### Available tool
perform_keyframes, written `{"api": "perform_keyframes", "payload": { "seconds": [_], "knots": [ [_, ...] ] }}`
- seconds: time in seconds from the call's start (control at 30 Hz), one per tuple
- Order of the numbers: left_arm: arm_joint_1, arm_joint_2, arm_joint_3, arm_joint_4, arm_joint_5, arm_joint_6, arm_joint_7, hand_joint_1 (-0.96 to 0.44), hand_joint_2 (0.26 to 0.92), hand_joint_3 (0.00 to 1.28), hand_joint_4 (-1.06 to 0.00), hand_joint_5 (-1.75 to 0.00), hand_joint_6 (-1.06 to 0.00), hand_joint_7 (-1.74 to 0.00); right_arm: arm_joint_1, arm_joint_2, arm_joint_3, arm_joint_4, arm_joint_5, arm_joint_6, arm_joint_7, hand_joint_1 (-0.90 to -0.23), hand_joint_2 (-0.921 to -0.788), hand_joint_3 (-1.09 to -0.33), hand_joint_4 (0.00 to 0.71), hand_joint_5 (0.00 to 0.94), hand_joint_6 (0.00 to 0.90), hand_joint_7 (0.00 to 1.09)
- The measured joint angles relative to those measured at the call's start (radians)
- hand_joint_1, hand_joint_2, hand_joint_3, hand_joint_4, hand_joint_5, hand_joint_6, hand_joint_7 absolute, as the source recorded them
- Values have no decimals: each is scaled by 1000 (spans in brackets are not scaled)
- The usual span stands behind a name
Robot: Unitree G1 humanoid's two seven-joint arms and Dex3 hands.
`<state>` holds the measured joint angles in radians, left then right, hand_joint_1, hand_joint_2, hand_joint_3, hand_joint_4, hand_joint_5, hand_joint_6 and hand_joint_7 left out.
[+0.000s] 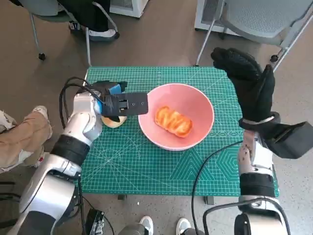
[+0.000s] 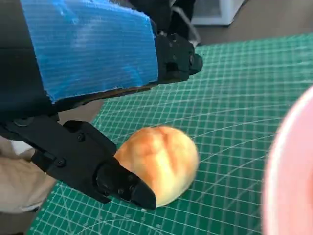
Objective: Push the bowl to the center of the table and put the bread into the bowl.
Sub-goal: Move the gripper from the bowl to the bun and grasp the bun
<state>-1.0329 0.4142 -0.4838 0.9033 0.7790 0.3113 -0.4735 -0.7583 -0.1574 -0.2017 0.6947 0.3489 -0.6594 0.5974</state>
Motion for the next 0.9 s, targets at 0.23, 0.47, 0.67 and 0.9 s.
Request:
{"api": "perform_keyframes", "payload": {
  "seconds": [0.23, 0.47, 0.67, 0.9],
  "knots": [
    [-27, -12, -1, 103, -14, -24, 21, -334, 668, 3, 1, 1, -108, 0, 0, 0, 0, -1, -1, 2, -1, -665, -921, -833, 159, 0, -1, 531],
    [-56, -32, -7, 208, -33, -44, 37, -312, 670, 3, 1, 1, -107, 0, 0, 0, 0, 2, -1, 2, -1, -663, -921, -833, 160, 0, -1, 531],
    [-75, -42, -13, 261, -37, -44, 39, -300, 672, 4, 1, 1, -107, 0, 0, 0, 0, 4, -1, 2, -1, -664, -921, -833, 160, 0, -1, 531],
    [-97, -58, -20, 312, -38, -54, 44, -307, 676, 4, 1, 1, -106, 0, 0, 0, -1, 9, -1, 2, -1, -666, -921, -832, 159, 0, -1, 531]
  ]
}}
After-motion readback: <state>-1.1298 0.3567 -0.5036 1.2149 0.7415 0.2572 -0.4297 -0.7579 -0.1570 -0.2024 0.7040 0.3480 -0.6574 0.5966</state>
